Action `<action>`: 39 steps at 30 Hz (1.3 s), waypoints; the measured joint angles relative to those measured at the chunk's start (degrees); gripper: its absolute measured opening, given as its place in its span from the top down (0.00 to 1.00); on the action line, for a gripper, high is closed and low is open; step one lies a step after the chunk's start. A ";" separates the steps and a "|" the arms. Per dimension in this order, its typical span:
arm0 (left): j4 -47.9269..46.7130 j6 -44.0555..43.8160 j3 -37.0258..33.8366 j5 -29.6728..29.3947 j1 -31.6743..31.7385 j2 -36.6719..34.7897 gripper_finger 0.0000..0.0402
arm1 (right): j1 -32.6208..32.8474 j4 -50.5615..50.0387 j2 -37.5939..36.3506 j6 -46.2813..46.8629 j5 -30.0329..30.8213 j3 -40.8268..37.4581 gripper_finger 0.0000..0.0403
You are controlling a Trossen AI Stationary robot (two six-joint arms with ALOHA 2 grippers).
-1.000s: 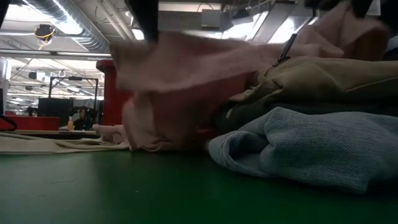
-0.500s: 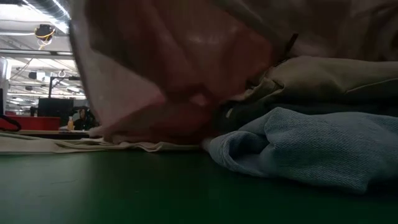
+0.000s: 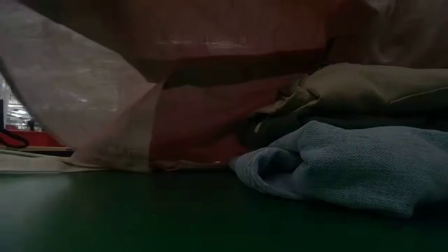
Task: Fold laundry
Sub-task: Fold the pink shirt
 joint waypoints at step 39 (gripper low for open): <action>5.01 -43.00 -46.47 9.64 4.03 0.04 0.75 | 0.57 0.02 -2.10 -2.99 9.81 -8.94 0.99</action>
